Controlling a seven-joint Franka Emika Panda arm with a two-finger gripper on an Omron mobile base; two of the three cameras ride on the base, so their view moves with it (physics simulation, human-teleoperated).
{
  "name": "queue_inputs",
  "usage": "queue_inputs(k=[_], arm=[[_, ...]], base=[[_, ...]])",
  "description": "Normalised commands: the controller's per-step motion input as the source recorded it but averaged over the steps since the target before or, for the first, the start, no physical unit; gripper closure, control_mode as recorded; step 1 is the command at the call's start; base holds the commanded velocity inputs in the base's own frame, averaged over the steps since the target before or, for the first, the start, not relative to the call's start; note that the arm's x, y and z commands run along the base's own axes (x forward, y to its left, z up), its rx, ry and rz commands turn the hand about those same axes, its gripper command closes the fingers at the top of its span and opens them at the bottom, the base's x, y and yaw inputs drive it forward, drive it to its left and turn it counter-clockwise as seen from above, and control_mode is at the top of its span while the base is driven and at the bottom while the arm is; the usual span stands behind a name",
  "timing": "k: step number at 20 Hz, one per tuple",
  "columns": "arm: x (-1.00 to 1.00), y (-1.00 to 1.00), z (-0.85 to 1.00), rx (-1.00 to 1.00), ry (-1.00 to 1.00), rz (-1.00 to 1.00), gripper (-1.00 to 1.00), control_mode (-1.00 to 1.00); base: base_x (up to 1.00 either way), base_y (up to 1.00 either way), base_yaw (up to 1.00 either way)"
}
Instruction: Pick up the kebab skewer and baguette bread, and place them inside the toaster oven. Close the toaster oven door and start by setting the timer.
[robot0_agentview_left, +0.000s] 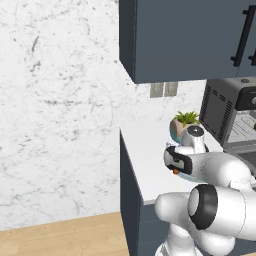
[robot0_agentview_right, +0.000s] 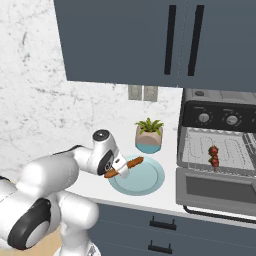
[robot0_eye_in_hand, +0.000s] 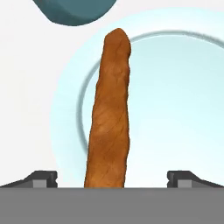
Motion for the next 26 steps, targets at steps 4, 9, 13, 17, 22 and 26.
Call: queue_inputs(k=[4, 9, 13, 17, 22, 26], arm=[[0.23, 0.0, -0.34, 0.0, 0.0, 0.0, -1.0, -1.0], [0.21, 0.0, -0.29, 0.0, 0.0, 0.0, -1.0, -1.0], [0.23, 0.0, -0.35, 0.0, 0.0, 0.0, -1.0, -1.0], [0.23, 0.0, -0.35, 0.0, 0.0, 0.0, -1.0, -1.0], [0.15, 0.0, -0.35, 0.0, 0.0, 0.0, 1.0, -1.0], [0.01, -0.06, -0.37, 0.0, 0.0, 0.0, 1.0, -1.0]], base=[[0.0, 0.0, 0.0], [0.0, 0.0, 0.0], [0.0, 0.0, 0.0], [0.0, 0.0, 0.0], [0.0, 0.0, 0.0], [0.0, 0.0, 0.0]])
